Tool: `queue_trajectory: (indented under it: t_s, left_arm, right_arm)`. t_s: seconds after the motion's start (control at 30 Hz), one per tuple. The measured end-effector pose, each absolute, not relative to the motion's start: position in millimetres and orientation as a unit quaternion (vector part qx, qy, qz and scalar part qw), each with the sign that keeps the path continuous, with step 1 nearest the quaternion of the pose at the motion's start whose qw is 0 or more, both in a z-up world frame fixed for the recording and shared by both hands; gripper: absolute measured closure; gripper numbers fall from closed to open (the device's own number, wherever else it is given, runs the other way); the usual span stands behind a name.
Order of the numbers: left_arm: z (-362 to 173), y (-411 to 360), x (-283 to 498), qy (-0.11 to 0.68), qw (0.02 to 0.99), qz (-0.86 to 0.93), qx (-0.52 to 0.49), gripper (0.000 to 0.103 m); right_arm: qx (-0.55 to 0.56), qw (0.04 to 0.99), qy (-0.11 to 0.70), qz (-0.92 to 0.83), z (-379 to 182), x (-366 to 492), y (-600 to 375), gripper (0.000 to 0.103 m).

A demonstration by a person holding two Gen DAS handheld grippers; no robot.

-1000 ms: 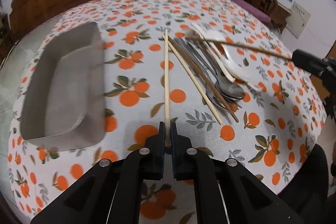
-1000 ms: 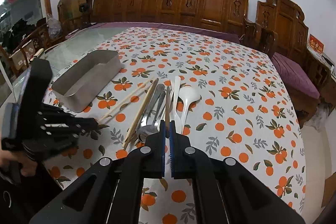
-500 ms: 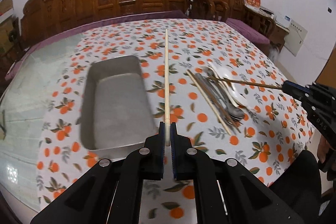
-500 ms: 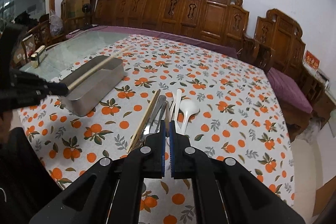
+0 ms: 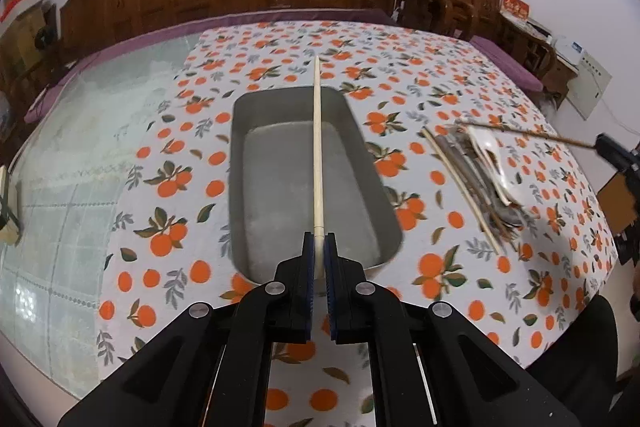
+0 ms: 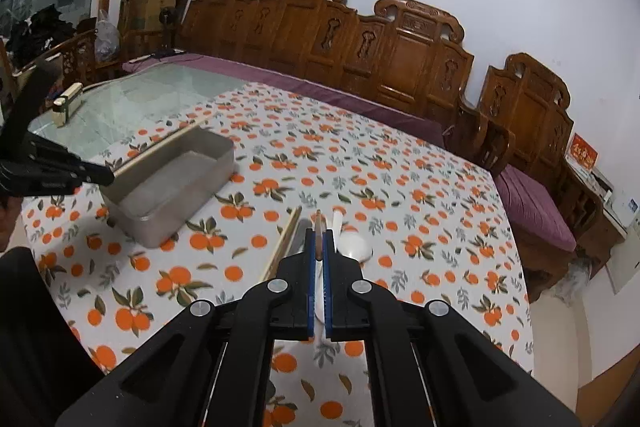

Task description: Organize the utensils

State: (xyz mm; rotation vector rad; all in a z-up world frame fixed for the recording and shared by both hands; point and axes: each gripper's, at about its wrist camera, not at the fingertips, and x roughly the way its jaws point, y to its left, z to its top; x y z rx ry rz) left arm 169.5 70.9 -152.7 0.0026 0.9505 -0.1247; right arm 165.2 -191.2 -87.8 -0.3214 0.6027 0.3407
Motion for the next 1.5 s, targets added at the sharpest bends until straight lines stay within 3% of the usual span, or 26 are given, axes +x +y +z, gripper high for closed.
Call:
queue_trajectory:
  t_s: [0.47, 0.63, 0.7, 0.9, 1.27, 1.5]
  left_arm:
    - [-169.4, 81.0, 194.1, 0.489, 0.870, -0.064, -0.003, 0.098]
    - [-159.1, 92.2, 187.1, 0.477, 0.877, -0.061, -0.016, 0.092]
    - [-147.9, 99.5, 176.9, 0.461, 0.885, -0.057, -0.010, 0.083]
    - [-122.2, 122.0, 150.0, 0.428, 0.903, -0.038, 0.004, 0.074]
    - [-108.0, 143.5, 130.1, 0.403, 0.914, -0.039, -0.029, 0.073]
    - [-110.2, 143.5, 129.5, 0.402, 0.914, -0.040, -0.031, 0.073]
  right_arm:
    - [-0.150, 0.925, 0.276, 0.213, -61.8, 163.4, -137.4, 0.099]
    - [-0.147, 0.921, 0.275, 0.234, -59.8, 163.4, -111.4, 0.099]
    - [-0.147, 0.919, 0.274, 0.241, -59.2, 164.8, -101.3, 0.099]
    - [-0.141, 0.916, 0.273, 0.258, -62.3, 177.3, -71.8, 0.099]
    - [-0.173, 0.929, 0.224, 0.239, -40.1, 181.7, -53.7, 0.099]
    - [-0.135, 0.938, 0.197, 0.250, -9.1, 190.3, -57.0, 0.099]
